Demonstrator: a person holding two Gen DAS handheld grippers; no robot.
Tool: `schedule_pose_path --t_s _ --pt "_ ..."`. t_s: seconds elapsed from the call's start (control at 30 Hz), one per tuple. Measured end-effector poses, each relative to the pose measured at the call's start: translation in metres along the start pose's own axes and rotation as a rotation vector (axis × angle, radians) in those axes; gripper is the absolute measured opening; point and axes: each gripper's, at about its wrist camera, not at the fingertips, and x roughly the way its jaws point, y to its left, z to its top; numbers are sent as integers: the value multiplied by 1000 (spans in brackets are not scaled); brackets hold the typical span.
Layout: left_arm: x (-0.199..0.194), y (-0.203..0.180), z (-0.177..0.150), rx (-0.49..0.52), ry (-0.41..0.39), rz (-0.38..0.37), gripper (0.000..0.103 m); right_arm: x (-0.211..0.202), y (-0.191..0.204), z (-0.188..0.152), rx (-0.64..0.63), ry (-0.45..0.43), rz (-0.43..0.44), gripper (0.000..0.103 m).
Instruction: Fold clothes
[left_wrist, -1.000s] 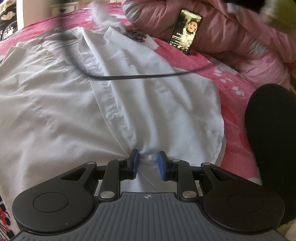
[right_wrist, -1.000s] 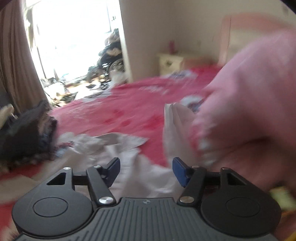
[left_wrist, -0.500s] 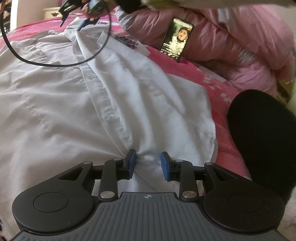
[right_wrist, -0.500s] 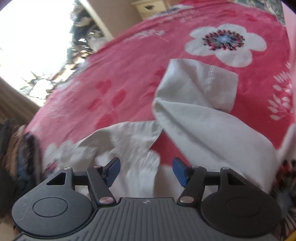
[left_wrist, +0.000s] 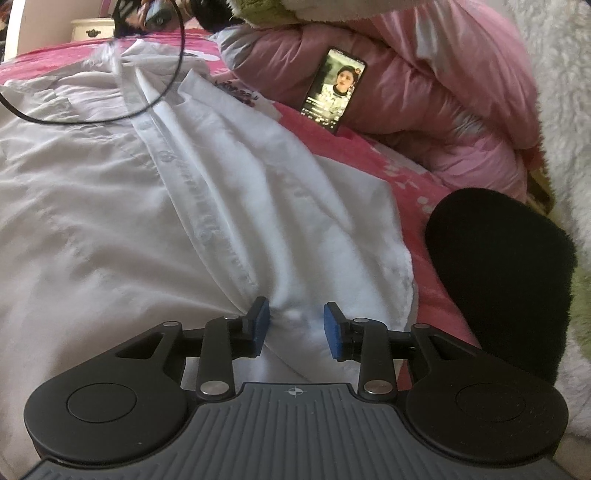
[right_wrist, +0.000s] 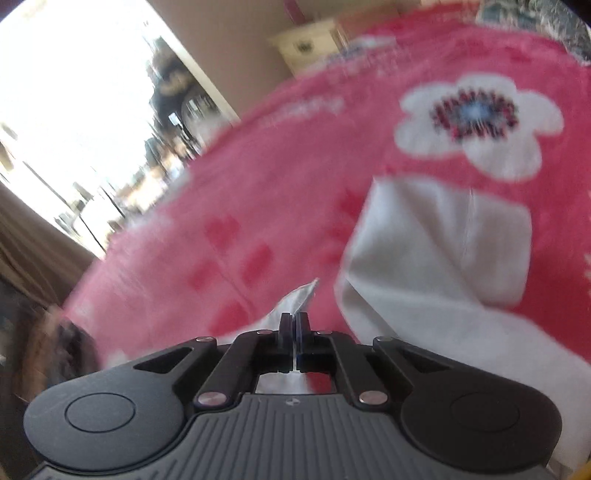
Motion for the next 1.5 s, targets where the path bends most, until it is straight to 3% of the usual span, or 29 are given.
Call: schedule_pose_path --t_s 0.27,0.53,0.8,0.9,0.93,1.0,1.07,1.33,1.5 --pt "0 3 -1 -13 -11 -36 32 -11 50 -7 -95 -10 101 2" --pt "-1 4 -2 -25 -17 -55 32 30 102 -39 -268 43 68 2" --pt "-3 3 -5 -18 -18 -73 32 60 118 -62 -385 66 12 2" --pt "-4 2 -5 -12 -14 -70 32 86 118 -70 -429 149 -30 8" --pt "-4 2 -5 -11 -13 -68 32 93 117 -73 -434 175 -38 16" --pt "-3 1 -5 -8 -11 -61 32 95 117 -75 -443 179 -38 23" --pt "-4 -1 -4 -7 -8 -50 32 87 120 -72 -442 155 -44 43" --pt "-5 -10 -5 13 -11 13 32 -21 109 -42 -465 -21 72 43" --pt "-6 -18 -8 34 -19 71 32 -112 87 -42 -496 -45 201 43"
